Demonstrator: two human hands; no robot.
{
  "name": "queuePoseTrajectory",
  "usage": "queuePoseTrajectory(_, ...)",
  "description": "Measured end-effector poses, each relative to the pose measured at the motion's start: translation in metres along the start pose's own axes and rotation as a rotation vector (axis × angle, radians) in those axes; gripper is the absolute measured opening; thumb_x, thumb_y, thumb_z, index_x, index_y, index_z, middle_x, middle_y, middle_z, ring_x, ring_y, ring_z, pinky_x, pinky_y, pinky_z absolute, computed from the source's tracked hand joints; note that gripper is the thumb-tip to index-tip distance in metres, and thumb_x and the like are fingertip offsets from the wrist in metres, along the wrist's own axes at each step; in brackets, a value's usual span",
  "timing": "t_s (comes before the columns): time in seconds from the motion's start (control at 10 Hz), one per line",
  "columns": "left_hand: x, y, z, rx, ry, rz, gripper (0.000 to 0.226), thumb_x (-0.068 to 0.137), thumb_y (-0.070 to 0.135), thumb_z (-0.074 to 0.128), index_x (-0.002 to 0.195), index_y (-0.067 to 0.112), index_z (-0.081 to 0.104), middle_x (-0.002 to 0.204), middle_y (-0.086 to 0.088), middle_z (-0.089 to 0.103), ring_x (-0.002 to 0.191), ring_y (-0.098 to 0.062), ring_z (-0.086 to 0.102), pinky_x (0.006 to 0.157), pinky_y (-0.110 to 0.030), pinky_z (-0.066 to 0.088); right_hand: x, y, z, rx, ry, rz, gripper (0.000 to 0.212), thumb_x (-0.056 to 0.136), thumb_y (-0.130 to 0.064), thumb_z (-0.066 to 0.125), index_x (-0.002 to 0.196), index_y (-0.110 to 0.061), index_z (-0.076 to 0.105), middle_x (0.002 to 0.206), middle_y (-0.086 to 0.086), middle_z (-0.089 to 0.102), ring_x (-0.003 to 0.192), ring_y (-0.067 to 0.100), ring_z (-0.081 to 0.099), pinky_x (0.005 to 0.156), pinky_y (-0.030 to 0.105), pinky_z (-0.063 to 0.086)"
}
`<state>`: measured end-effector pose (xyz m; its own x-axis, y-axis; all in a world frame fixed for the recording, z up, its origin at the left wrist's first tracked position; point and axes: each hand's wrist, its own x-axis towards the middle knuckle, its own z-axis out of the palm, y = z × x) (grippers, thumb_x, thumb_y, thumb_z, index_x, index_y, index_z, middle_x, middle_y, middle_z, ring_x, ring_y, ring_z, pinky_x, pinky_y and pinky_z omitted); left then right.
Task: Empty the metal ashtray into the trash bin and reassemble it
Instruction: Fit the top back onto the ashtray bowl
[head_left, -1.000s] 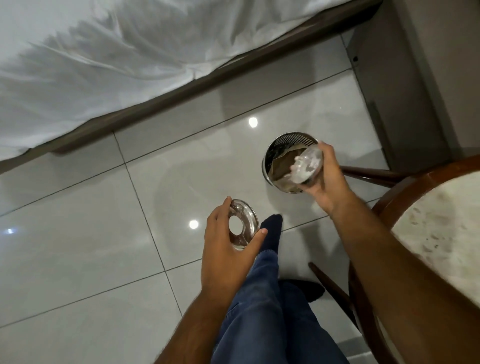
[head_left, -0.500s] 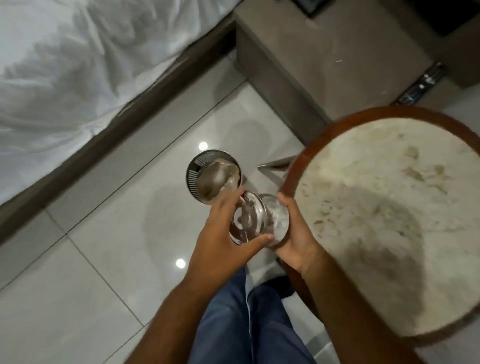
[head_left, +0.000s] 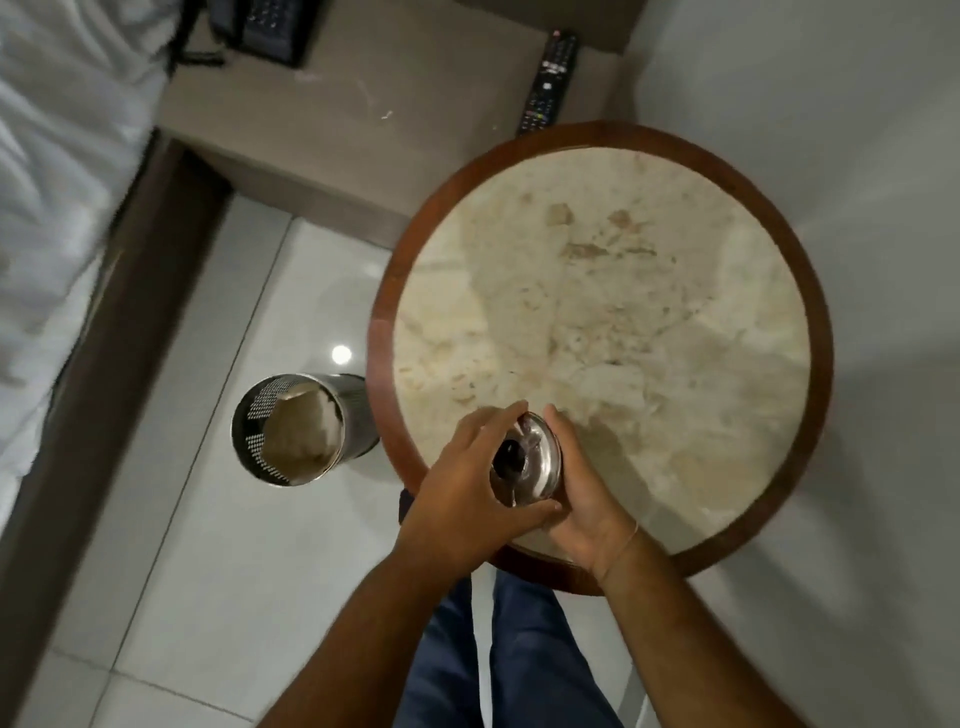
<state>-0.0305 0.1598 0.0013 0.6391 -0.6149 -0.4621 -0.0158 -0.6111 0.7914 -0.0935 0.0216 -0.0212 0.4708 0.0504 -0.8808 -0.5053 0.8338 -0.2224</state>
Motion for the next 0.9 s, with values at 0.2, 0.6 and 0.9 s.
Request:
queuePoseTrajectory(0.2,0.065,0.036,0.034,0.282,-0.040,0.103,0.109,0.072,0.051,0.091,0.165,0.030,0.038,0.158,0.000,0.045,0.138,-0.023,0.050,0.111,-0.039,0.051,-0.009,-0.024,-0.048,0.017,0.261,-0.242,0.051,0.105,-0.061,0.055,0.118,-0.021,0.083,0.122,0.011,0.085,0.115,0.024,0.081,0.102,0.047,0.061)
queuePoseTrajectory(0.6,0.140,0.052,0.082,0.762,0.115,0.188,0.104,0.076,0.054,0.087,0.164,0.025,0.041,0.156,-0.013,0.049,0.135,-0.038,0.051,0.109,-0.053,0.047,-0.015,-0.034,-0.124,-0.515,0.745,-0.712,0.013,0.106,-0.038,0.064,0.105,-0.029,0.073,0.110,-0.008,0.076,0.106,0.004,0.070,0.094,0.031,0.058)
queuePoseTrajectory(0.9,0.125,0.051,0.076,0.803,0.128,0.137,0.117,0.083,0.084,0.059,0.172,0.030,0.007,0.178,-0.011,0.022,0.160,-0.038,0.028,0.127,-0.055,0.031,0.001,-0.065,-0.125,-1.079,0.802,-0.848,0.054,0.101,-0.032,0.074,0.152,-0.018,0.061,0.174,0.013,0.040,0.165,0.035,0.025,0.132,0.057,0.022)
